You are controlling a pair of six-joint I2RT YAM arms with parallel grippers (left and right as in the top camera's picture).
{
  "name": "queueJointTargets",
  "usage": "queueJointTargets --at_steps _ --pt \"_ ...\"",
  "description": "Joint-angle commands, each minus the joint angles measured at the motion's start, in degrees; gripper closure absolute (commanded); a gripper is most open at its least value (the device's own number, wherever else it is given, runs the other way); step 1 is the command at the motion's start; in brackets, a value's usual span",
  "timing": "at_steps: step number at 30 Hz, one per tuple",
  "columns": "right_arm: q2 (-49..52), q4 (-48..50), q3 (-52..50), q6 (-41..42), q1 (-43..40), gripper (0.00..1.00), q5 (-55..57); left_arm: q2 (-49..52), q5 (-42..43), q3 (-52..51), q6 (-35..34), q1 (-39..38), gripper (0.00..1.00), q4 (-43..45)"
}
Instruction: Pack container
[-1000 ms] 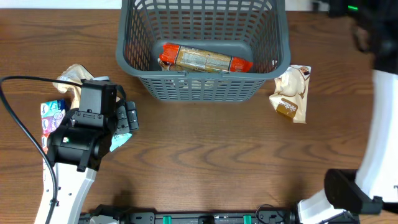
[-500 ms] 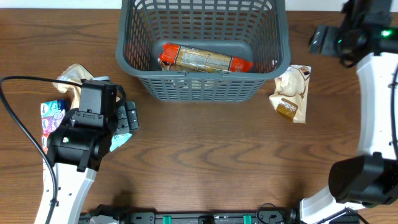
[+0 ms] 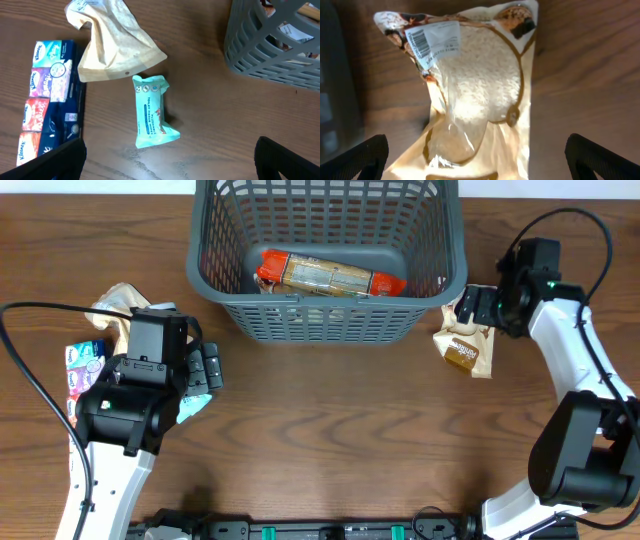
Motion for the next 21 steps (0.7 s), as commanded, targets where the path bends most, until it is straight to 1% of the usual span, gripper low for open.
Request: queueJointTargets --at_steps 1,4,9,15,21 --pt "0.00 3.32 -3.72 -0.37 0.87 0.01 -1.95 -0.09 -0.04 0.13 0.72 0.24 0.03 -0.35" --pt "0.20 7.06 -5.92 -0.33 1.11 0.01 -3.06 -0.09 -0.04 0.13 0.72 0.22 0.03 -0.37" --pt "2.51 10.86 -6.12 -0.22 2.14 0.01 -3.30 -0.09 -0.04 0.13 0.72 0.24 0.03 -0.52" --pt "8.02 12.55 -6.12 2.29 3.37 0.00 -3.89 -0.09 -0.04 0.11 0.74 0.24 0.03 -1.64" --pt "10.73 13.14 -6.12 2.27 3.41 0.01 -3.87 -0.09 -0.04 0.13 0.72 0.24 0.03 -2.25"
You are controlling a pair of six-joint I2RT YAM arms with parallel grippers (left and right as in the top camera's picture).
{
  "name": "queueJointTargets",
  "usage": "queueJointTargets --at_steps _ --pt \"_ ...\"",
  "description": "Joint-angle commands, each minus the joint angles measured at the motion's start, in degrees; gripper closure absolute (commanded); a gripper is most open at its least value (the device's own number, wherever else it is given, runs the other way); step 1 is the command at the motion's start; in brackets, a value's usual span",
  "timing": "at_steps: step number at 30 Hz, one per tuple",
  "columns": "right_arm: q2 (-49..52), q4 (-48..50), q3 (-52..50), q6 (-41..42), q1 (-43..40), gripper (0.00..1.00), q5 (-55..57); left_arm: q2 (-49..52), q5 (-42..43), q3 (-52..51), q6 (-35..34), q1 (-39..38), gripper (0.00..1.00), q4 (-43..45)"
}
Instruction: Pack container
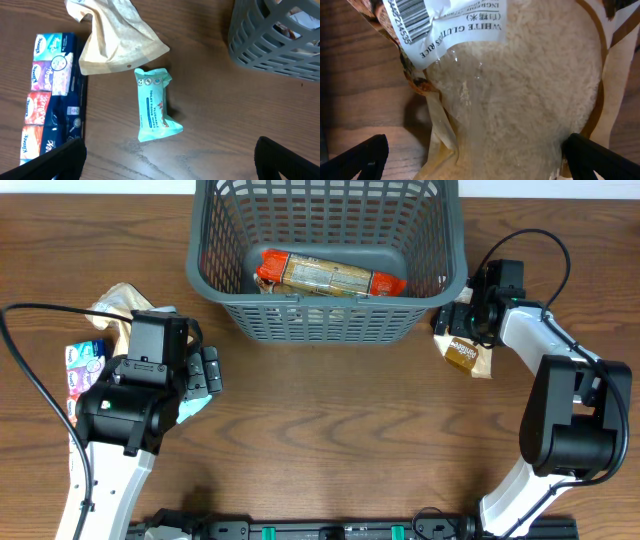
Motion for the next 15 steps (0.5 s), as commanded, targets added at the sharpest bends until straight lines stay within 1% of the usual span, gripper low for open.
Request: queueJointTargets --at_steps 1,4,5,7,8,9,10,11,12,13,15 --pt "2.23 0.11 -0.20 1.09 0.61 0.01 -1.40 -0.09 -0.04 0.13 0.72 0.22 0.03 -0.46" --pt "2.32 0.90 -0.20 1.09 0.61 0.01 -1.42 -0.09 -0.04 0.13 0.72 0.24 0.03 -0.46" --pt "2.32 1.16 -0.20 1.09 0.59 0.06 -1.42 -0.09 -0.04 0.13 0.72 0.24 0.03 -0.46" --pt "2.32 1.18 -0.20 1.11 0.59 0.21 -1.42 -0.09 -0.04 0.13 0.72 0.24 0.03 -0.46" --pt "2.32 1.18 -0.20 1.11 0.59 0.37 -1.40 -0.09 -0.04 0.13 0.72 0.22 0.03 -0.46" --pt "2.32 1.18 -0.20 1.11 0.59 0.59 -1.42 -0.09 -0.04 0.13 0.72 0.24 0.03 -0.44" --pt "2.32 1.25 -0.20 1.14 0.61 0.76 -1.40 -0.09 -0.04 0.13 0.72 0.22 0.03 -0.46" --pt "2.32 1.33 -0.20 1.11 0.61 0.83 -1.40 -0.11 -0.04 0.13 0.72 0.22 0.03 -0.46" --pt "2.32 1.33 -0.20 1.11 0.59 0.87 -1.40 -0.09 -0.04 0.13 0.72 0.24 0.03 -0.48" --pt "2.32 1.31 -0.20 1.11 0.55 0.88 -1.40 -0.09 -0.04 0.13 0.74 0.24 0.03 -0.46" --pt "2.32 1.31 -0.20 1.14 0.55 0.99 -1.40 -0.11 -0.04 0.13 0.72 0.22 0.03 -0.46"
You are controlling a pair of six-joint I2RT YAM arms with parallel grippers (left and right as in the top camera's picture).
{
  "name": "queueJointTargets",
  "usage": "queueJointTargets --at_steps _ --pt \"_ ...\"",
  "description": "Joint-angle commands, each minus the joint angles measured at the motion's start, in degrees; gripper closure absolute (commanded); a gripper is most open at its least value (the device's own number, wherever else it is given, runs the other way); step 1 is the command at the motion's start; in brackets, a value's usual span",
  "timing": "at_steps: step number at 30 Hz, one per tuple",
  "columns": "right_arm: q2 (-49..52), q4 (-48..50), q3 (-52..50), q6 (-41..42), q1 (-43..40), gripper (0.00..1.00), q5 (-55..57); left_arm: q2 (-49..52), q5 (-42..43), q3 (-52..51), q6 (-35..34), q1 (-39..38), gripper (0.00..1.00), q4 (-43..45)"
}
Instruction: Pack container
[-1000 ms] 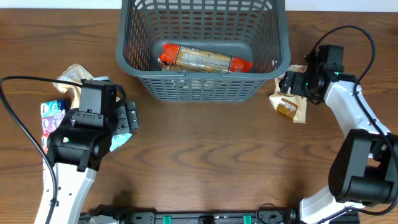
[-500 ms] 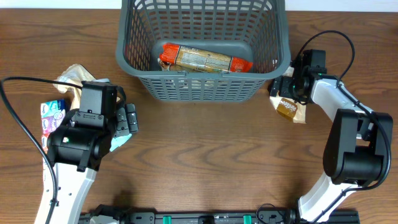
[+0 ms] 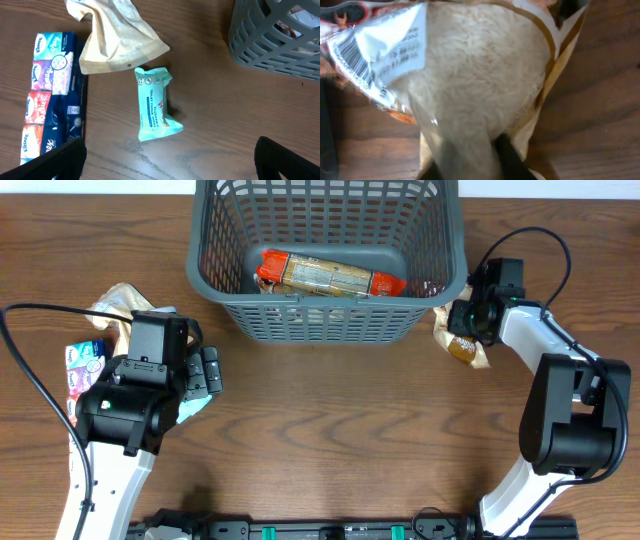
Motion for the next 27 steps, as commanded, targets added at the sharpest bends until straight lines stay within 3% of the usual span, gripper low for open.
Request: queueJointTargets --at_steps 1,15,27 --pt "1.70 -0.68 -0.59 0.46 0.48 0.99 -0.59 -0.11 -0.04 0.13 0.72 0.22 0.03 -0.28" --pt "-0.74 -0.66 0.74 4.28 -1.73 0.99 0.15 -0.11 -0.04 0.13 0.72 0.22 0.03 -0.28" --pt "-16.00 -7.21 14.38 -0.68 -2.64 0.99 7.67 -0.11 -0.04 0.13 0.74 0.22 0.03 -0.28"
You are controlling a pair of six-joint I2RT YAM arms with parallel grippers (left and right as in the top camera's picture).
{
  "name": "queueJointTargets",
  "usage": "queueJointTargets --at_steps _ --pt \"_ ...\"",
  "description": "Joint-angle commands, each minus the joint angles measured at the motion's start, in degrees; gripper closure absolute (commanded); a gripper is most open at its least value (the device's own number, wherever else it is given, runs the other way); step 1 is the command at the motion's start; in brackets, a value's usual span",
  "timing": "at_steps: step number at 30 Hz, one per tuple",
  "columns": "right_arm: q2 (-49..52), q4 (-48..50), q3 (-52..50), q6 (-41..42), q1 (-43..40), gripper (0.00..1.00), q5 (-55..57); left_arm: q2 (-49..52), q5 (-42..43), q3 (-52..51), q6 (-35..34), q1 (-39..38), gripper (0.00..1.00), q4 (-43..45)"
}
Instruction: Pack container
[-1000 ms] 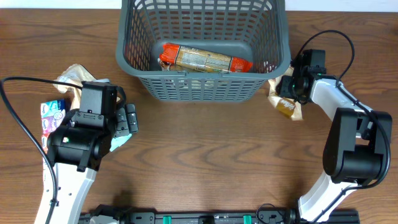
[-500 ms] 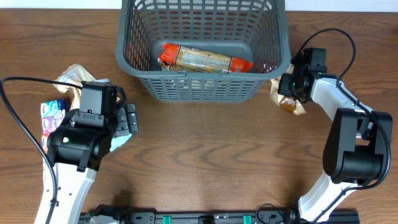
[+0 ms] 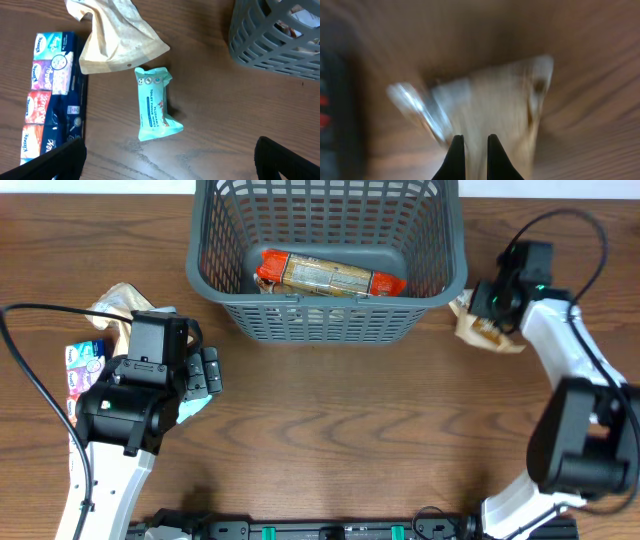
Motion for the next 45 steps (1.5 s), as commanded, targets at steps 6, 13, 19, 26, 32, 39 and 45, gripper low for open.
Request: queueJointTargets --at_steps 6,13,19,26,32,39,45 --pt "-13.18 -4.42 16.48 -7.89 1.92 0.99 6.58 -0.11 -0.04 0.13 0.74 0.22 0.03 -0.24" --pt "-13.55 -9.01 20.55 -9.18 2.29 0.99 8.17 -0.09 -0.04 0.13 0.96 0.24 0.03 -0.22" --pt "-13.44 -9.53 20.55 -9.40 2.29 0.99 8.15 -0.09 -0.07 0.13 0.98 0.24 0.03 -0.24" --pt "-13.44 -9.75 20.55 -9.57 2.29 0.99 8.15 -0.09 -0.07 0.13 0.98 0.24 0.03 -0.24" --pt "-13.44 -10.21 20.55 -9.60 2.29 0.99 8.15 -0.09 -0.04 0.13 0.96 0.24 0.03 -0.22" --pt "-13.44 -10.49 20.55 -10.23 2.29 0.99 8.15 -0.09 -0.07 0.13 0.98 0.24 0.03 -0.04" --pt "-13.44 -10.64 20.55 -11.43 2.29 0.99 8.13 -0.09 -0.07 0.13 0.96 0.24 0.03 0.00"
